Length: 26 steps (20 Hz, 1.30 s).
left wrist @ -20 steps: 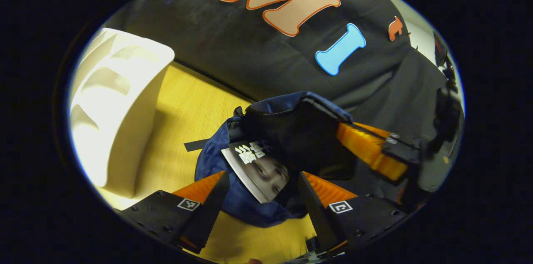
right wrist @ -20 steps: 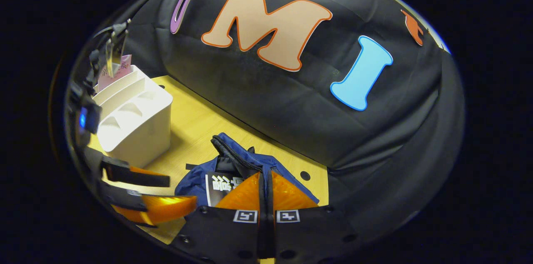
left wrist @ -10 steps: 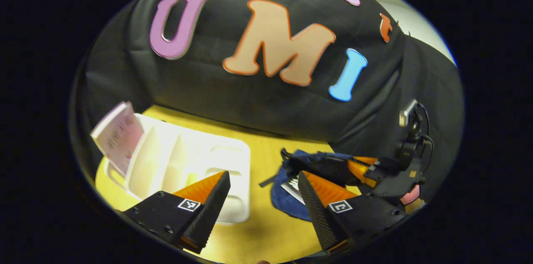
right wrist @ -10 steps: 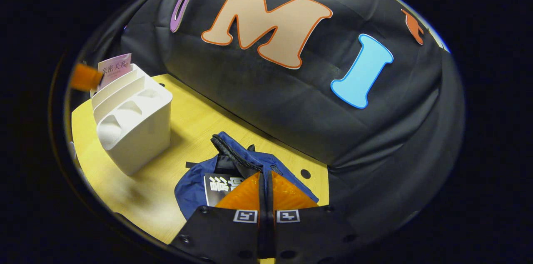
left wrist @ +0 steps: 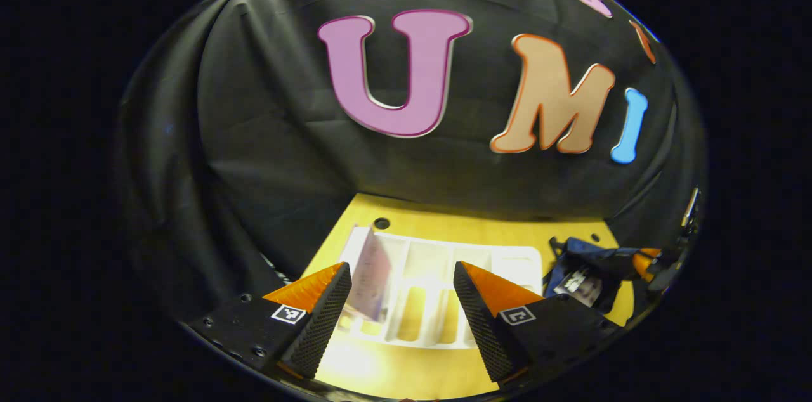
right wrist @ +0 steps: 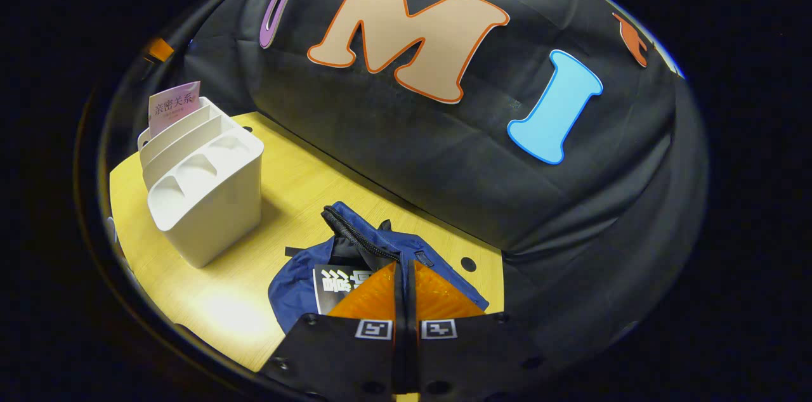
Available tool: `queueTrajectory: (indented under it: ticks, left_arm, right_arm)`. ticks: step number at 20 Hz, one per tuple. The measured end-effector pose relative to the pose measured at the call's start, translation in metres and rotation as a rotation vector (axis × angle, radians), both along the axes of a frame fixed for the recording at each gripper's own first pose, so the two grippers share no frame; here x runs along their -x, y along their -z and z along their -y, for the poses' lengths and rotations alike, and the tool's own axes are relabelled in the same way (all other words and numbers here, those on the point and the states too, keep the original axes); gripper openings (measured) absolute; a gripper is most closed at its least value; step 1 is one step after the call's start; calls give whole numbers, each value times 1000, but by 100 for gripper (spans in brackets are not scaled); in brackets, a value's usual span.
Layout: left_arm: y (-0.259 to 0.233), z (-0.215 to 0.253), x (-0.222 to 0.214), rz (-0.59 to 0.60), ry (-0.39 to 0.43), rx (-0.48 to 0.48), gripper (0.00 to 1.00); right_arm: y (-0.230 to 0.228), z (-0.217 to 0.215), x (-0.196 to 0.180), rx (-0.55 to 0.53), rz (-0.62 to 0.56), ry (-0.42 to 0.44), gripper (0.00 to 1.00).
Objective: Open the schoolbag, grab two books from the bookshelf and put them into the schoolbag.
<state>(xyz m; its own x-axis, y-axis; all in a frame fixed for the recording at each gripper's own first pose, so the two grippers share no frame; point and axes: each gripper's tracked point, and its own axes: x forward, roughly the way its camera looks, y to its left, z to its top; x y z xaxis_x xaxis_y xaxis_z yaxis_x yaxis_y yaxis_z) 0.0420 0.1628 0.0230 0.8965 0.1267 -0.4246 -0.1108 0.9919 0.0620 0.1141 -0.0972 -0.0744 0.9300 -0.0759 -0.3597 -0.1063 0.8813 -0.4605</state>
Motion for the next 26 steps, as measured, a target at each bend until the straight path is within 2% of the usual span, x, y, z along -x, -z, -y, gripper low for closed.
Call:
queueTrajectory:
  ticks: [1,5,13,19,22,24,26]
  left_arm:
    - [3,-11,-5,-34,1,-1,92]
    - [34,-28,-39,-177,61,35,94]
    - [102,-63,-76,-447,46,3,94]
    - [139,-68,-81,-600,49,38,87]
    - [147,-61,-80,-640,76,59,48]
    - [147,-55,-74,-678,89,62,37]
    - [148,-57,-71,-696,80,43,34]
  right_arm:
    - [1,0,0,-2,-4,3,3]
    - [0,2,1,16,-17,15,3]
    - [2,5,4,29,-35,65,3]
    - [4,2,0,41,-37,78,2]
    - [4,3,-1,41,-40,84,2]
    - [3,3,-1,43,-39,88,3]
    - [4,3,-1,40,-39,91,2]
